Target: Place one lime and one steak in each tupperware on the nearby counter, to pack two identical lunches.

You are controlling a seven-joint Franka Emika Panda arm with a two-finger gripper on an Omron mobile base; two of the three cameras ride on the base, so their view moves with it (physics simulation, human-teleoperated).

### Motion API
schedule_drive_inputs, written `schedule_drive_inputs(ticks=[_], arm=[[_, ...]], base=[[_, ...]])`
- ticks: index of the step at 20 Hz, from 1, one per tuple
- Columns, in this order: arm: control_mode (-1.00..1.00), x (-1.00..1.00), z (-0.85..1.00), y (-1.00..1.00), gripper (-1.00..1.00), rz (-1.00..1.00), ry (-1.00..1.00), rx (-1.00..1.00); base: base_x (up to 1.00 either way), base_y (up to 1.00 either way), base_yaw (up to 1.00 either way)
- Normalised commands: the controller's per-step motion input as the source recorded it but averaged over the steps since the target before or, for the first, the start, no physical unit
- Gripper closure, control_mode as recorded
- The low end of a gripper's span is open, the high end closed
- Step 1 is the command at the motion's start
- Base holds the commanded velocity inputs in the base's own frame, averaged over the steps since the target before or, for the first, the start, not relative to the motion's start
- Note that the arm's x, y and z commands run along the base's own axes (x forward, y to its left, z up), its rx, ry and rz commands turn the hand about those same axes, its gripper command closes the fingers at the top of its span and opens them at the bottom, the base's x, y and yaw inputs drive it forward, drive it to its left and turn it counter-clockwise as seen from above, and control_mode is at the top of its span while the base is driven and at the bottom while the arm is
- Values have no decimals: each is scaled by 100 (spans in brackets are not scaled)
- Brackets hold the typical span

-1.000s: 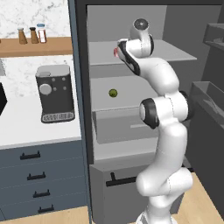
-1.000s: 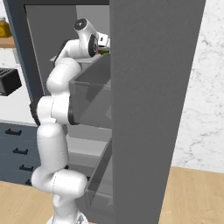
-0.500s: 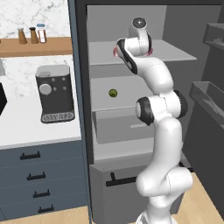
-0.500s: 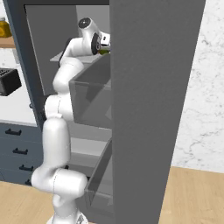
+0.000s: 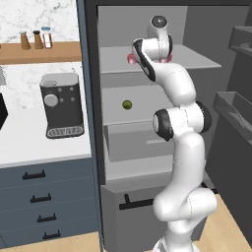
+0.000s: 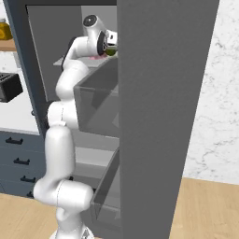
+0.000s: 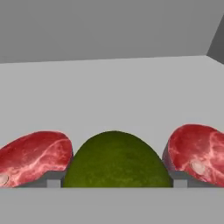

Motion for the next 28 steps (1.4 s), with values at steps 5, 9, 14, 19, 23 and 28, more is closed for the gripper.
schedule_drive_inputs(ticks=[5, 9, 14, 19, 23, 28], arm=[[-100, -99, -13, 0, 100, 3, -39, 0], [-100, -100, -28, 0, 100, 1, -58, 0], [-100, -100, 14, 0, 100, 0, -71, 3], [-100, -100, 85, 0, 100, 0, -25, 6], [-100, -100, 11, 0, 100, 1, 15, 1], [-100, -100, -9, 0, 100, 2, 41, 0]], base=[[0, 0, 0], [0, 0, 0], [0, 0, 0], [0, 0, 0], [0, 0, 0], [0, 0, 0]])
